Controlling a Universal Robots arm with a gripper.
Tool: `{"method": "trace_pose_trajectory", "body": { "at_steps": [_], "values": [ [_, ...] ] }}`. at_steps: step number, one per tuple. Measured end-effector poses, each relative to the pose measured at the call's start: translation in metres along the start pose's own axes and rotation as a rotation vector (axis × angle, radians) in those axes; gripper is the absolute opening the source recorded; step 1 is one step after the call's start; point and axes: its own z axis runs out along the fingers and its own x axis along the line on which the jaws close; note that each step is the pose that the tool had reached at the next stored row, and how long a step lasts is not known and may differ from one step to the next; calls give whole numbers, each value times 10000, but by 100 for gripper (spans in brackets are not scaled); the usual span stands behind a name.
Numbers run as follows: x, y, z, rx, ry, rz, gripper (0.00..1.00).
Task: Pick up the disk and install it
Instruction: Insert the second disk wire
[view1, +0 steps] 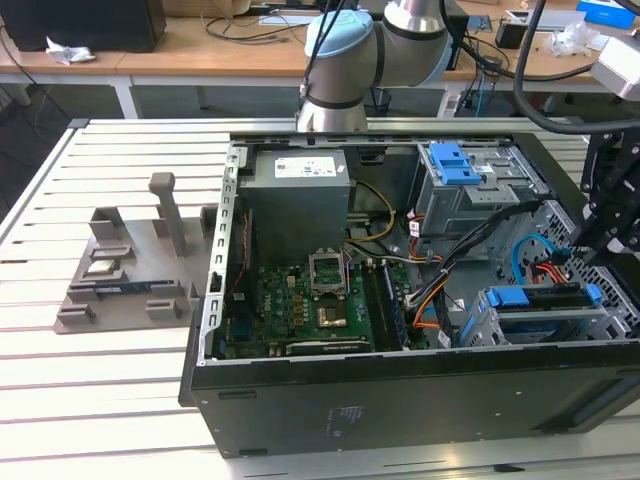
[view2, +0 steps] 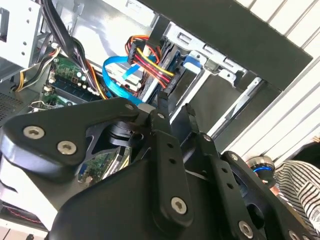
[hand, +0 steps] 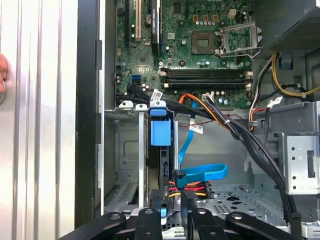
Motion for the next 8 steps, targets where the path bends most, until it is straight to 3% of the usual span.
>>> {"method": "trace_pose_trajectory", "body": {
  "at_steps": [4,6,8],
  "values": [
    [-35,109,60,-2,-105,-6,30],
    [-37,106,137,-1,-101,-16,30],
    [-37,106,148,-1,-102,-19,30]
  ]
}}
